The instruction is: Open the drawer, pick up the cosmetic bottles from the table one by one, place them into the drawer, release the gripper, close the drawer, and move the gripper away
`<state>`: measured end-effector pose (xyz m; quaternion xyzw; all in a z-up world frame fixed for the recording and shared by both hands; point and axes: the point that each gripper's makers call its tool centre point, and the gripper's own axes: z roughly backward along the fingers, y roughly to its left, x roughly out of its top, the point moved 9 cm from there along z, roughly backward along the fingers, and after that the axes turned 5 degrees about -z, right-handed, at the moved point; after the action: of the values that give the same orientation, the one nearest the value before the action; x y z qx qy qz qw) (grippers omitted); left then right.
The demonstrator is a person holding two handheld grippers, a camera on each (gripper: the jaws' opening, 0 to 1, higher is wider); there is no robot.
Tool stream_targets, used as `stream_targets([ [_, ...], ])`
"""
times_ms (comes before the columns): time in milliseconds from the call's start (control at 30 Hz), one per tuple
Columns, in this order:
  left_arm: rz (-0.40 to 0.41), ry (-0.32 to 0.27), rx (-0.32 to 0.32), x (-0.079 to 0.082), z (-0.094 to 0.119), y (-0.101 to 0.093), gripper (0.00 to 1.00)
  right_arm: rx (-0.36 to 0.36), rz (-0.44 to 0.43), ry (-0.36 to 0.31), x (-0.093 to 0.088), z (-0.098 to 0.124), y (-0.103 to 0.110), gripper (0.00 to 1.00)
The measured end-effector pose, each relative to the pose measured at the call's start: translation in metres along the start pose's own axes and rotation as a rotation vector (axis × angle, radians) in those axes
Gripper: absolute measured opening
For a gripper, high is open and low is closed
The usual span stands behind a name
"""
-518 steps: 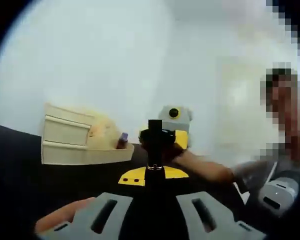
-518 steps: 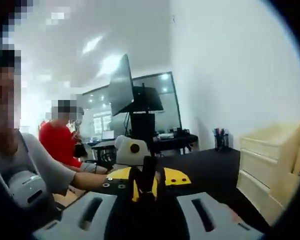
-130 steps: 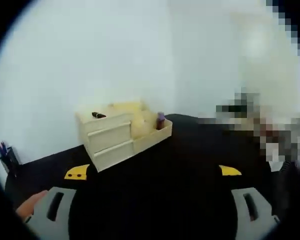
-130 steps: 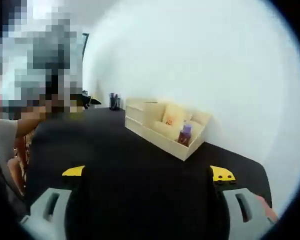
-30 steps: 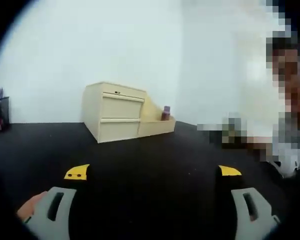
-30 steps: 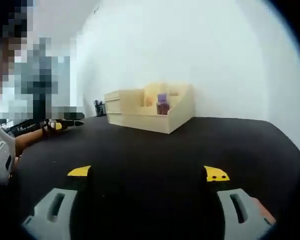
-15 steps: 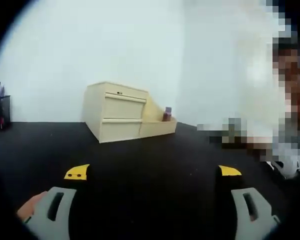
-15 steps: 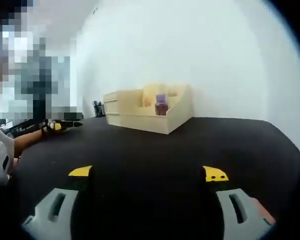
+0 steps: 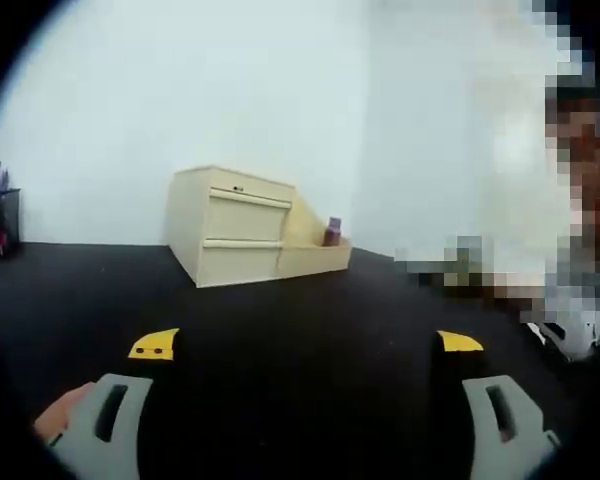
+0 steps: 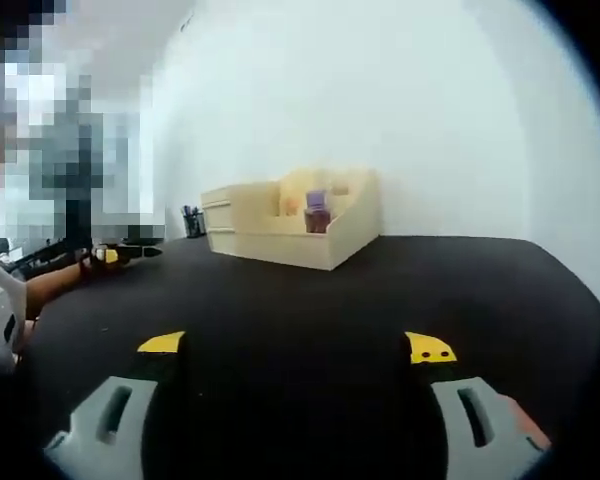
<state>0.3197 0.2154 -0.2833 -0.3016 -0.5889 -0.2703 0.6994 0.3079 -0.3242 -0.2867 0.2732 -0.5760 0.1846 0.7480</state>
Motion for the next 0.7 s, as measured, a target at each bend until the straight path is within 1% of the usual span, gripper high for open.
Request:
stream_targets([
  [267, -0.003, 0.006, 0.0, -0.0017, -0.0012, -0.0029, 0.96, 0.004, 0.009, 0.007, -0.0013, -0.0008, 0.0018, 0.8],
  [567, -0.006, 0.012, 0.005, -0.0018, -0.0006, -0.0006, 0.96, -0.004, 0.02, 0.011, -0.0017, -0.0009, 0.0014, 0.79],
  [700, -0.006, 0.013, 0.002, -0.0017, -0.0007, 0.0001, 0.96, -0.012, 0.032, 0.025, -0.0029, -0.0024, 0.0016, 0.78],
])
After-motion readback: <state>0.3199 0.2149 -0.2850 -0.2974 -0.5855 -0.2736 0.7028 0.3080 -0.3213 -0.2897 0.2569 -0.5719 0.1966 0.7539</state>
